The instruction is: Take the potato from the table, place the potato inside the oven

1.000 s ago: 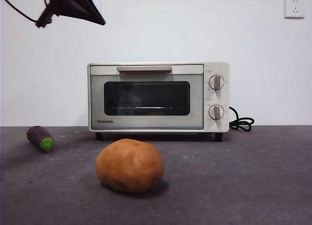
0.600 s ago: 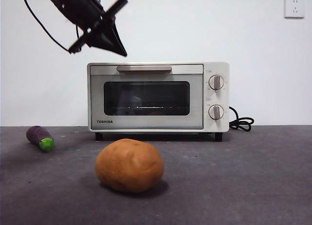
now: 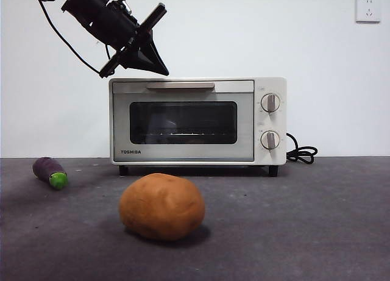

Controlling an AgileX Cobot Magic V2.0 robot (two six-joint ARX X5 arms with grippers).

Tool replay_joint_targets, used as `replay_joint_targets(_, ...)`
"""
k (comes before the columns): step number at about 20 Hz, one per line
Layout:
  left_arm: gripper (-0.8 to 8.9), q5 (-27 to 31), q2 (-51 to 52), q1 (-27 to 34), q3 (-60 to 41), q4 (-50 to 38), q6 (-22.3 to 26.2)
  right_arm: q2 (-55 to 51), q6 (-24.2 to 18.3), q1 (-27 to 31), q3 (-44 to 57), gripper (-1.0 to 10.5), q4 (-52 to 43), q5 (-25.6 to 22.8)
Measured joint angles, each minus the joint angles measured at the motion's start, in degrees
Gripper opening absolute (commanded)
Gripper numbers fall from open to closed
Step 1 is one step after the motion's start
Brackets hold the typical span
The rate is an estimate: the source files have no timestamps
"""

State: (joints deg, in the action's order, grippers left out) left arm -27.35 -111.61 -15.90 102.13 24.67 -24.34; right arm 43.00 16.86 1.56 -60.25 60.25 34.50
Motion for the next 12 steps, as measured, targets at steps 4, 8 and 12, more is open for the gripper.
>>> replay_joint_targets(4,-0.06,4.2,0.0,0.0,0.0,0.0,0.1,0.0,0.0,0.0,0.0,0.0,0.4,0.0)
replay_joint_targets(8,-0.06,6.5,0.0,0.0,0.0,0.3,1.6,0.0,0.0,0.0,0.0,0.0,1.7,0.0)
replay_joint_targets(12,-0.06,6.9,0.0,-0.6,0.0,2.5,4.2,0.0,0.0,0.0,0.0,0.0,1.9,0.0)
